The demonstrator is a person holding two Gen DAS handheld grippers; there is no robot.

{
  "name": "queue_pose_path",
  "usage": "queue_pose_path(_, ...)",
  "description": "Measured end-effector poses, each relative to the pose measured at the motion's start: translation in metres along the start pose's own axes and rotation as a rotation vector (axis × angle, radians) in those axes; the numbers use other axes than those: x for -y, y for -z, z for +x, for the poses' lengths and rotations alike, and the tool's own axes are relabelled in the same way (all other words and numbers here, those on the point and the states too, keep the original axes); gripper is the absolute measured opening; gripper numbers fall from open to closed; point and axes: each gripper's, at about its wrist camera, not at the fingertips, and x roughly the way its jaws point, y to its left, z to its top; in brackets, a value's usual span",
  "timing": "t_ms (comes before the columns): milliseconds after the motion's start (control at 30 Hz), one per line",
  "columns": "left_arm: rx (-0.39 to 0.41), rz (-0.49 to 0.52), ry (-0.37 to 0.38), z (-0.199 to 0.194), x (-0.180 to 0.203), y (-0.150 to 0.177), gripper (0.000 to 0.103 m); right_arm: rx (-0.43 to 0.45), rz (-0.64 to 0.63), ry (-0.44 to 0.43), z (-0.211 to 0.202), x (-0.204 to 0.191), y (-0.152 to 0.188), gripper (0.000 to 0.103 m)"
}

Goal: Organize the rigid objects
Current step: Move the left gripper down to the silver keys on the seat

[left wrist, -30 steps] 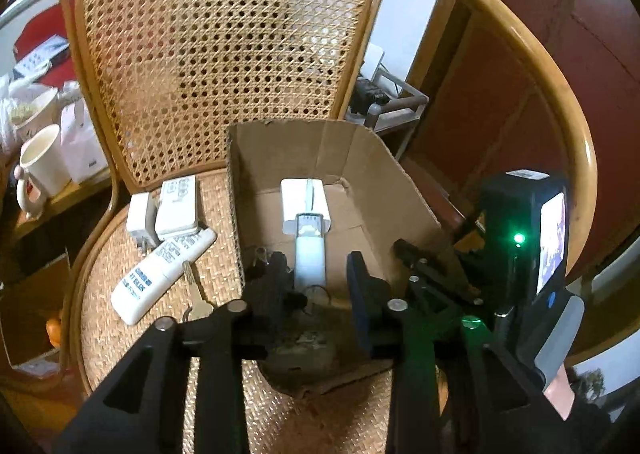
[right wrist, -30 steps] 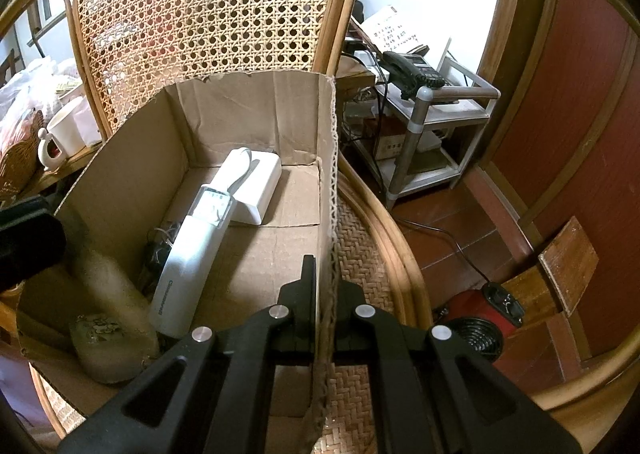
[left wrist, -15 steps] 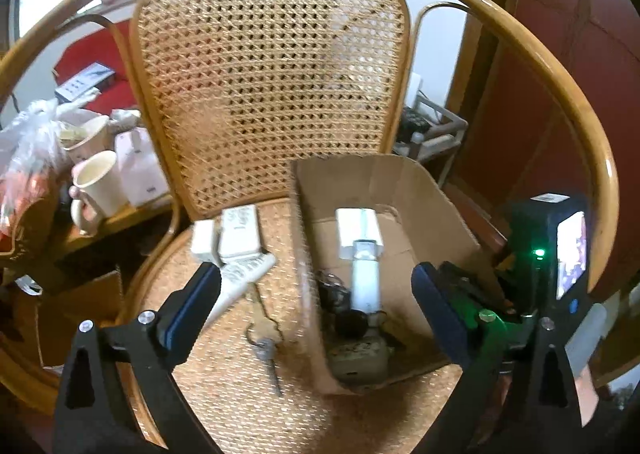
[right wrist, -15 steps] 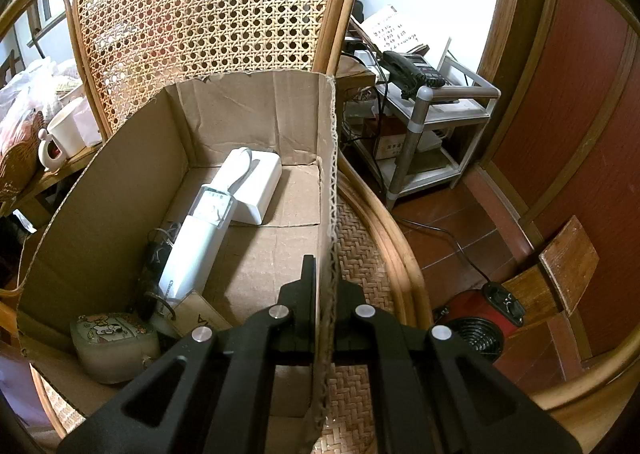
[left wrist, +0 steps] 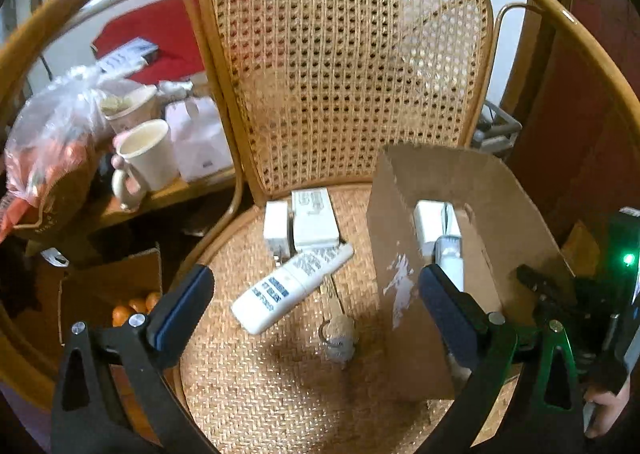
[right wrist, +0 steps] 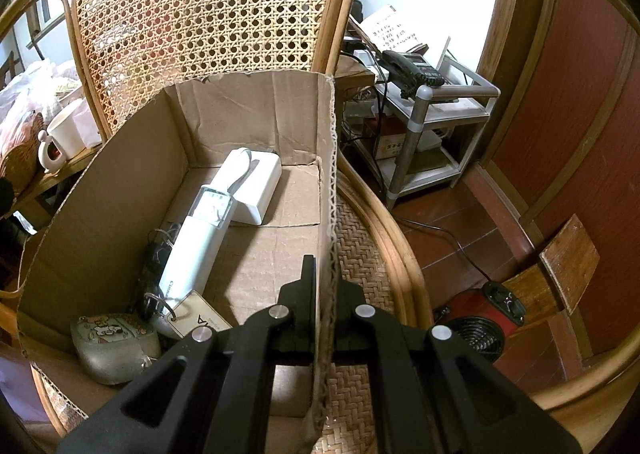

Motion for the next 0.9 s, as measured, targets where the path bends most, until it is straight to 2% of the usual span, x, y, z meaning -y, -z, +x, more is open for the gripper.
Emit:
queue_pose_path(367, -0.142, 0.049, -0.029, 0.040, -0.016, 0.009, 0.102, -0.003, 0.003, -0.003, 0.001, 0.000, 0.000, 0.006)
queue_pose_path(467, -0.191, 0.055, -0.006, 0.053, -0.021, 0.014, 0.102, -0.003, 0.003, -0.003, 0.001, -0.001, 0.001, 0.006)
queue_pose_path(600, -0.306, 0.043, 0.057, 0.075, -0.028, 0.022, 0.101, -0.003, 0.003, -0.003, 0.001, 0.000, 0.001, 0.006)
queue_pose_path(900, -0.415, 0.108, 0.099, 0.096, -0.025, 0.039, 0.101, -0.003, 0.003, -0.003, 0.001, 0.000, 0.001, 0.006)
